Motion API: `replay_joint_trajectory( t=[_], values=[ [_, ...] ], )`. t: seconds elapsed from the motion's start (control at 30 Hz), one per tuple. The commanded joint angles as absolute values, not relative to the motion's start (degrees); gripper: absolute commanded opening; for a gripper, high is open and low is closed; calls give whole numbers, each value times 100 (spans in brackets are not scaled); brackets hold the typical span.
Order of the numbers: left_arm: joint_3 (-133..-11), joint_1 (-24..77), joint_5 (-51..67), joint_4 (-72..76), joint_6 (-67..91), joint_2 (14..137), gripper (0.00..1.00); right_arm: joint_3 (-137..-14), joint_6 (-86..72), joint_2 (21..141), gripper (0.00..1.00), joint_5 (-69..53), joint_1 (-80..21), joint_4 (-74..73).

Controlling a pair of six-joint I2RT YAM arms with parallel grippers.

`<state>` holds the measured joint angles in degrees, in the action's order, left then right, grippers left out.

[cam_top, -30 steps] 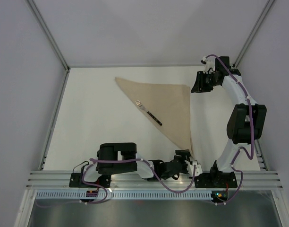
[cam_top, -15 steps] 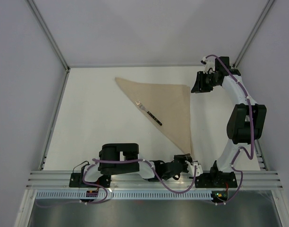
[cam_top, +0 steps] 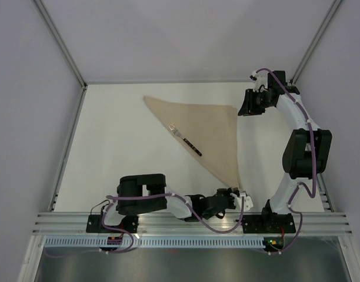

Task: Fold the napkin, place the utensils inside, and roll it up
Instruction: Fold the napkin

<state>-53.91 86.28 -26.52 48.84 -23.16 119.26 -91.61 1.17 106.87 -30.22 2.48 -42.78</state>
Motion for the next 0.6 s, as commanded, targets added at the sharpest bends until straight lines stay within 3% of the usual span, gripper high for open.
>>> replay_joint_trajectory(
  t=[0.0,0.4,0.57],
  values=[
    [-5546,8228,-2409,4660,-1285,11242,2,-9158,18,10459,39,-3138,272,-4148],
    [-5107,6092,-1679,3631,1896,10029,2,-9158,18,10380,39,-3094,272,-4131],
    [-5019,5276,-1538,3200,2364,9879,2,-9132,18,10336,39,-3111,272,-4122]
  ],
)
